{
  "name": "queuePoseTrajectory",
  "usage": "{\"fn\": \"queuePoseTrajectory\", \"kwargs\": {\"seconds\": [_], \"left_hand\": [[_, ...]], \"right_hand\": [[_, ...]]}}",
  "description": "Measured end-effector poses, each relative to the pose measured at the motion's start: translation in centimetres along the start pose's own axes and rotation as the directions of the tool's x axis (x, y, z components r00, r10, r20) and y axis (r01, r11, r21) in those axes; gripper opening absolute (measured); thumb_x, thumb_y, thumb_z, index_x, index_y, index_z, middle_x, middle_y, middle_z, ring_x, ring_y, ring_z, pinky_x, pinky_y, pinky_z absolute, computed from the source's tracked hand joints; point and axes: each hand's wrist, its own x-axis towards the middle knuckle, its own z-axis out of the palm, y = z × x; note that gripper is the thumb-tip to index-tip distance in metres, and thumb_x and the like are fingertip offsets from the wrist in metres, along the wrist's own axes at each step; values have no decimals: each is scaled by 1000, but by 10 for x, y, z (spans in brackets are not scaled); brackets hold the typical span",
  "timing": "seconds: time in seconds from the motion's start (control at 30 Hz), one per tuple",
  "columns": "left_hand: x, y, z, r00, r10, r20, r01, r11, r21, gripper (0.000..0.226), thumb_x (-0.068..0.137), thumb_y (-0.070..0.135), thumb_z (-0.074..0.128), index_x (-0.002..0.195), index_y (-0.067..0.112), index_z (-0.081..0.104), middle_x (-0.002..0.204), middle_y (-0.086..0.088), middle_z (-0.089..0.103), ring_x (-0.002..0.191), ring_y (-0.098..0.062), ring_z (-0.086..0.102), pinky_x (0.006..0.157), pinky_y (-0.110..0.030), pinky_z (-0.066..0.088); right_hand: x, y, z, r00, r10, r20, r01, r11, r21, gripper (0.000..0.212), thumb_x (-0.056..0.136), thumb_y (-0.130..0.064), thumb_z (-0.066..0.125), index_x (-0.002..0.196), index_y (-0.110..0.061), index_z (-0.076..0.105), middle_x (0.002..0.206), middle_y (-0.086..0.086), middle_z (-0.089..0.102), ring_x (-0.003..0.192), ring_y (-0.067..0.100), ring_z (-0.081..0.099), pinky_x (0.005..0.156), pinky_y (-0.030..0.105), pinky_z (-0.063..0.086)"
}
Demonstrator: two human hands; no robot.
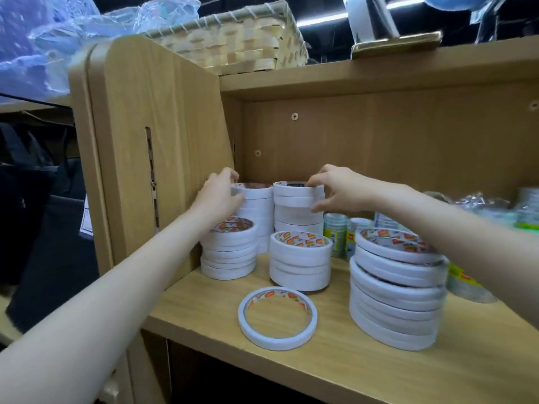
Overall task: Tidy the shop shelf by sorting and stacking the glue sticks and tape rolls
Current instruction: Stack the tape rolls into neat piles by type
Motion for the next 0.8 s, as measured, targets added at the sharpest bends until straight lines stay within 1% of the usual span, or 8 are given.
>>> {"fn": "queuePoseTrajectory", "kwargs": {"seconds": [0.2, 0.33, 0.4, 0.5, 0.6, 0.67, 0.73, 0.8], "left_hand": [[3, 4, 18, 997, -76, -21, 75, 994, -76, 40, 89, 21, 60, 125, 7, 50, 122, -14, 57, 113, -27, 51, 84, -28, 37], [5, 0, 20, 994, -83, -74, 80, 996, -50, 34, 87, 17, 61, 119, 8, 54, 115, -14, 60, 109, -30, 53, 79, -27, 36], [6, -4, 18, 995, -81, -52, 77, 994, -74, 37, 85, 18, 63, 120, 9, 53, 117, -13, 60, 108, -29, 55, 84, -30, 40], [3, -7, 9, 998, -39, -48, 34, 994, -100, 44, 86, 19, 64, 127, 10, 48, 121, -12, 58, 110, -28, 56, 92, -35, 44], [-2, -14, 2, 998, -8, -61, 2, 994, -109, 45, 87, 17, 61, 128, 11, 46, 115, -11, 61, 102, -26, 59, 91, -36, 47], [-6, -18, 0, 999, 4, -41, -9, 992, -124, 46, 87, 13, 59, 130, 11, 44, 116, -12, 60, 103, -26, 59, 93, -39, 47], [-9, -21, -1, 1000, 12, -25, -16, 989, -148, 49, 88, 9, 55, 135, 10, 40, 122, -13, 58, 108, -25, 58, 96, -40, 46], [-10, -21, -3, 1000, 20, -3, -20, 990, -139, 54, 89, 7, 53, 140, 7, 36, 130, -13, 54, 116, -24, 55, 101, -37, 43]], "right_hand": [[15, 4, -2, 999, -21, -25, 20, 999, -38, 46, 78, -35, 72, 114, -9, 61, 95, 0, 44, 87, 14, 40, 68, 24, 29], [14, 9, -7, 999, 27, 23, -31, 976, 216, 26, 83, -34, 67, 99, -14, 68, 93, 5, 62, 76, 17, 62, 55, 16, 48], [17, 9, -13, 999, 33, 0, -32, 974, 225, 16, 84, -32, 66, 90, -17, 70, 91, 7, 67, 70, 15, 62, 50, 11, 46], [24, 4, -25, 998, 26, -63, -8, 964, 264, 8, 84, -27, 66, 83, -20, 70, 81, 4, 69, 54, 2, 58, 54, 11, 41], [32, -6, -37, 988, 56, -143, -8, 947, 320, 9, 85, -28, 66, 85, -19, 67, 81, 0, 66, 57, 2, 61, 57, 13, 41], [42, -18, -35, 985, 40, -169, 14, 951, 310, 9, 85, -29, 66, 86, -19, 65, 85, 1, 67, 55, -1, 59, 52, 5, 39], [57, -34, -22, 986, 17, -168, 28, 965, 262, 11, 86, -26, 65, 91, -17, 67, 95, 4, 68, 63, 3, 60, 52, 3, 37], [70, -49, -4, 989, 2, -150, 30, 976, 214, 22, 86, -20, 64, 107, -12, 66, 109, 7, 65, 84, 12, 57, 68, 14, 41]]}}
